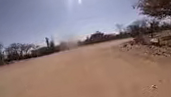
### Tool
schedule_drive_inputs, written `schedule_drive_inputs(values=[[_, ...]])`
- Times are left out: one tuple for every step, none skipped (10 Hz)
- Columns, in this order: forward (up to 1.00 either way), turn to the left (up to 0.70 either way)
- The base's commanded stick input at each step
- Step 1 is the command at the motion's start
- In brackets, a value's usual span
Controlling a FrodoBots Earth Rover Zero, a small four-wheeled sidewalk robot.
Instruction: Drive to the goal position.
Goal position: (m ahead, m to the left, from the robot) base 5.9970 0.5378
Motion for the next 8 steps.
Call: schedule_drive_inputs(values=[[1.00, 0.00], [1.00, 0.00], [1.00, 0.00], [1.00, 0.00], [1.00, 0.00], [1.00, 0.00], [1.00, 0.00], [1.00, 0.00]])
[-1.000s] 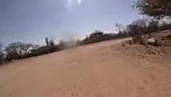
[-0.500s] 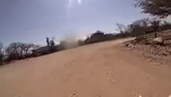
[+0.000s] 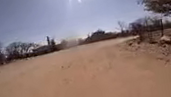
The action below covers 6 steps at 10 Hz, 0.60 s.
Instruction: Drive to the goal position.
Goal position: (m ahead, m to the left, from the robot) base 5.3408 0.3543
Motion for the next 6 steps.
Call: schedule_drive_inputs(values=[[1.00, 0.00], [1.00, 0.00], [1.00, 0.00], [1.00, 0.00], [1.00, -0.05], [1.00, -0.18]])
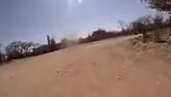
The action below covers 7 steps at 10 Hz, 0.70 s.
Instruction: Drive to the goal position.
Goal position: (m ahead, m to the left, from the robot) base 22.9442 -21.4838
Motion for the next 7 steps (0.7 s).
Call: schedule_drive_inputs(values=[[1.00, -0.27], [1.00, -0.27], [1.00, -0.27], [1.00, -0.20], [1.00, -0.12], [1.00, -0.04], [1.00, 0.00]])
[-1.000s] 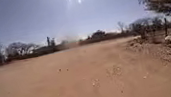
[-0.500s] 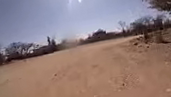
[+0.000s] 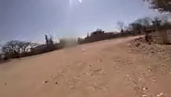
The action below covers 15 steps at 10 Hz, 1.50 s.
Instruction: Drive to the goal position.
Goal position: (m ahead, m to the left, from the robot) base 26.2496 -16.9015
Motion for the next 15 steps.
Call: schedule_drive_inputs(values=[[1.00, 0.00], [1.00, 0.00], [1.00, 0.00], [1.00, 0.00], [1.00, 0.00], [1.00, 0.00], [1.00, 0.00], [1.00, 0.00], [1.00, 0.00], [1.00, 0.00], [1.00, 0.00], [1.00, 0.00], [1.00, 0.00], [1.00, 0.00], [1.00, 0.00]])
